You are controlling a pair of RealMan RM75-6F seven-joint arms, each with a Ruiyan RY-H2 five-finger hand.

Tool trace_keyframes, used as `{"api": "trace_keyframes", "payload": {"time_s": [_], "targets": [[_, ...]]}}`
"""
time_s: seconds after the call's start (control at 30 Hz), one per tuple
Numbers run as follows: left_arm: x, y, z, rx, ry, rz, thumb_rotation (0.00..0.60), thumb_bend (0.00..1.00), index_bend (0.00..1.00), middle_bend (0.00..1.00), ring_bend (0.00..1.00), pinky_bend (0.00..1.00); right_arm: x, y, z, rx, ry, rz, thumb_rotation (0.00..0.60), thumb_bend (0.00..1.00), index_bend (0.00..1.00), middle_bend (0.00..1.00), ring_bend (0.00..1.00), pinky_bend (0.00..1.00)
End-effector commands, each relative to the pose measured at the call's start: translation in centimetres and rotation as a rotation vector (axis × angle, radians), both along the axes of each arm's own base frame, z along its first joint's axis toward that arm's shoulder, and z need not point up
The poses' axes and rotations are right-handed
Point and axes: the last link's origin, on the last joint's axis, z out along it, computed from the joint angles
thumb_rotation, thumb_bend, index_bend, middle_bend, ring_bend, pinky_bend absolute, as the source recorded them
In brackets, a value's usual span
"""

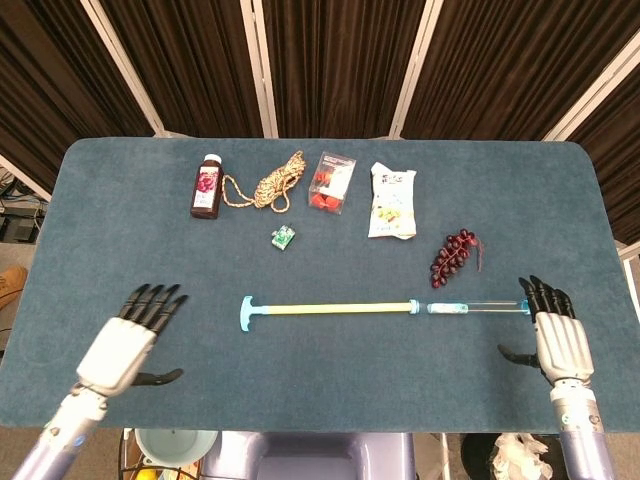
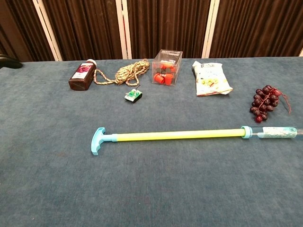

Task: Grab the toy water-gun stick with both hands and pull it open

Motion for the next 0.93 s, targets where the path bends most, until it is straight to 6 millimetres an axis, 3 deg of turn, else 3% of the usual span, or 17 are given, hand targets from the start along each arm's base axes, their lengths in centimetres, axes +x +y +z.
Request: {"api": "trace_keyframes", "payload": {"time_s": [0.03, 0.23, 0.5, 0.63, 0.93], "targets": [[-3.3, -2.0, 2.5, 0.065, 0.021, 0.058, 0.6, 0.04, 0.0, 0.0, 0.0, 0.02, -0.1, 1.6, 0.4, 0.004, 0.037, 0.069, 0.6, 0.12, 0.03, 0.0, 0.0, 0.0], [-6.4, -4.3, 6.0, 0.177, 0.006, 0.116, 0.6, 0.04, 0.0, 0.0, 0.0, 0.01, -0.4, 3.1, 1.8, -0.039, 0.038, 0.114, 0.6, 0.12, 0.03, 0.0, 0.0, 0.0], [-9.7, -7.0, 7.3, 0.244, 0.012, 0.188, 0.6, 0.04, 0.0, 0.0, 0.0, 0.01, -1.5, 4.5, 4.0, -0.123, 0.049, 0.133, 0.6, 0.13, 0.03, 0.0, 0.0, 0.0], [-10.0, -7.0, 8.1, 0.292, 0.0, 0.178, 0.6, 0.04, 0.0, 0.0, 0.0, 0.01, -1.8, 5.0, 4.6, -0.142, 0.045, 0.14, 0.6, 0.13, 0.03, 0.0, 0.0, 0.0], [-10.5, -6.3, 7.4, 0.289, 0.038, 0.221, 0.6, 0.04, 0.0, 0.0, 0.0, 0.01, -1.8, 4.9, 4.3, -0.143, 0.034, 0.143, 0.6, 0.14, 0.03, 0.0, 0.0, 0.0]]}}
